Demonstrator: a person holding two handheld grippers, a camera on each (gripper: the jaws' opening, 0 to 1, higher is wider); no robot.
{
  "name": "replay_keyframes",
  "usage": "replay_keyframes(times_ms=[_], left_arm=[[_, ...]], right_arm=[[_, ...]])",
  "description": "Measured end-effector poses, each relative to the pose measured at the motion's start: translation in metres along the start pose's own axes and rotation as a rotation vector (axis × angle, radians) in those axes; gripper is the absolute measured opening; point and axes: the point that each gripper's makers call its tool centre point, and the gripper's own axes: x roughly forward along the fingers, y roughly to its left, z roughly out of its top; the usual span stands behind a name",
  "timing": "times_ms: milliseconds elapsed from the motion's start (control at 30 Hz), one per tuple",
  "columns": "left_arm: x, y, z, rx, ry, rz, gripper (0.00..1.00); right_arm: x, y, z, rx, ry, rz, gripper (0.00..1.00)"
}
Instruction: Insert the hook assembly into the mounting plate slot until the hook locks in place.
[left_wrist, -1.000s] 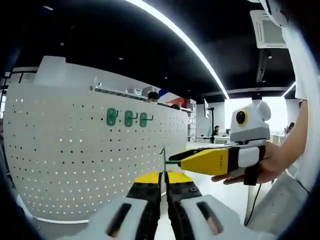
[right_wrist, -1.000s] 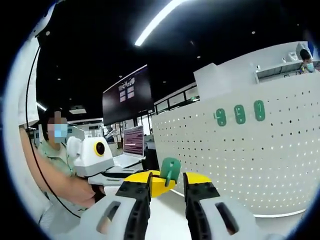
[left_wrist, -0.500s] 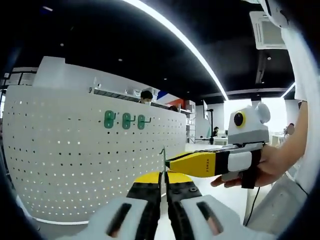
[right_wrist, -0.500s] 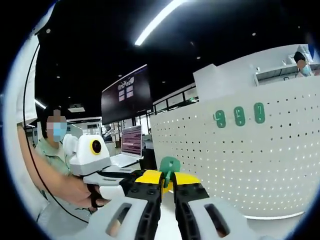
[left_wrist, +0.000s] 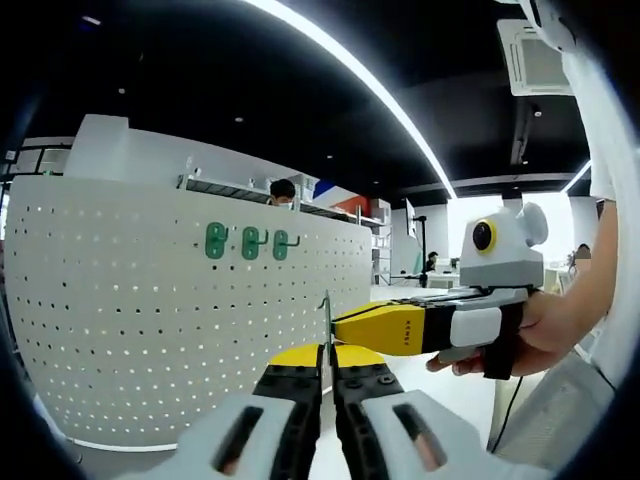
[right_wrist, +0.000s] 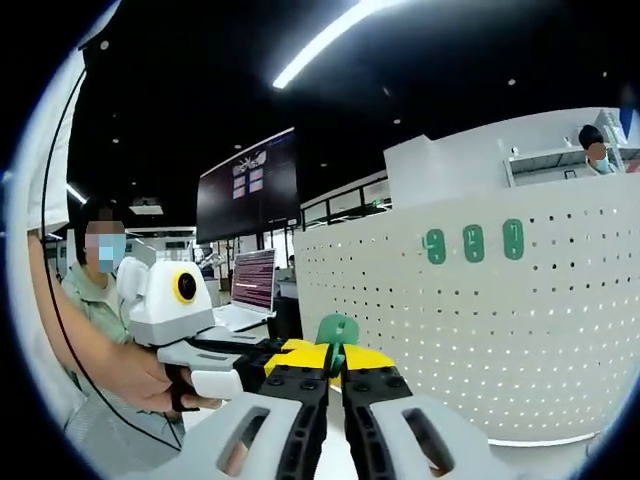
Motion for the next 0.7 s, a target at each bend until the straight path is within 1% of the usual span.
replay_keyframes(times_ms=[367, 533, 567, 700], left_arm=[[0.001, -0.001, 0.002, 0.004, -0.01, 0.001, 0.03], [0.003, -0.002, -0.001, 0.036, 0.012, -0.005, 0.06], [0.003, -0.002, -0.006, 0.051, 0.04, -0.004, 0.09], [0.003, 0.002, -0.009, 0.043, 0.054, 0.004, 0.32]], right_arm=[[-0.001, -0.001, 0.002, -0.002, -0.003, -0.008, 0.0], [-0.002, -0.001, 0.002, -0.002, 0.003, -0.01, 0.0], [-0.003, -0.002, 0.002, -0.003, 0.0, -0.014, 0.0], [-0.003, -0.004, 0.001, 0.004, 0.007, -0.014, 0.0]])
